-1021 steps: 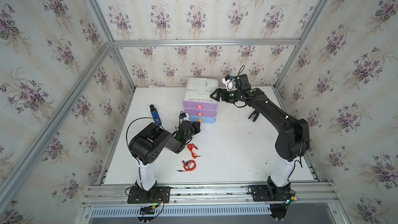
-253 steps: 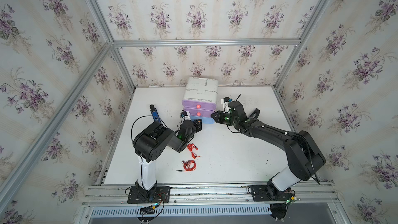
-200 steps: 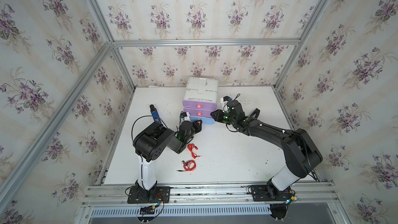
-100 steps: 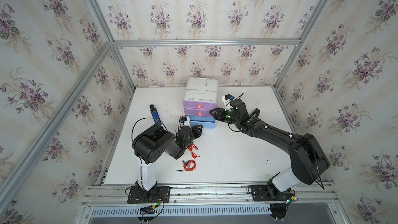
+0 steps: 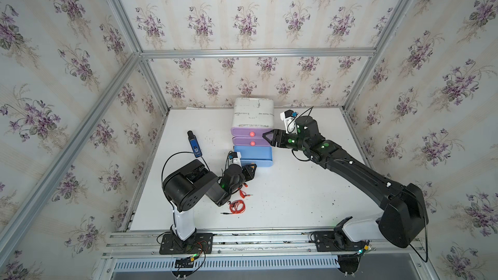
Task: Place the wired earphones into the drawer by color
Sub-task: Open the drawer in the storage box.
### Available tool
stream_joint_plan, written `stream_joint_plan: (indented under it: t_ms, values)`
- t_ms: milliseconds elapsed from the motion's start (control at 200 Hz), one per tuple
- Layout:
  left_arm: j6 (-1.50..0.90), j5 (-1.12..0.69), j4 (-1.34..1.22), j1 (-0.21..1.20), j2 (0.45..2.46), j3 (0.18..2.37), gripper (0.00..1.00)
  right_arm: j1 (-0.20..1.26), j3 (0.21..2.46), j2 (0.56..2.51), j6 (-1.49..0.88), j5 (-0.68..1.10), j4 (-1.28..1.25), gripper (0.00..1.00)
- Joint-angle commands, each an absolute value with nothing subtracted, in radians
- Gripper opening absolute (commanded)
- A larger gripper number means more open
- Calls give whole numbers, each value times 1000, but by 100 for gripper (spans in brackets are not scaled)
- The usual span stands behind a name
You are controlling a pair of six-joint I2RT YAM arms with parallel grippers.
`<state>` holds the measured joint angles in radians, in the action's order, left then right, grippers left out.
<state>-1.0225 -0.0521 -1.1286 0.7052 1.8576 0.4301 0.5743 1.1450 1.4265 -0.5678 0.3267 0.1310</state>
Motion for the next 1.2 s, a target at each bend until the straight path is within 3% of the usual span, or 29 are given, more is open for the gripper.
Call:
stream_joint_plan:
  t_ms: [0, 185, 485, 1194]
  values:
    - [-1006, -60, -1105, 712, 1835, 407, 16, 564, 1196, 1447, -547, 295, 203, 78]
    - [-998, -57, -1053, 724, 1772, 380, 16, 533, 1360, 1551, -514, 257, 313, 85]
    - [-991, -33, -996, 771, 1739, 383, 16, 469, 1493, 1654, -500, 284, 351, 86]
    - [-981, -24, -930, 804, 1691, 377, 16, 462, 1511, 1702, -489, 299, 353, 89]
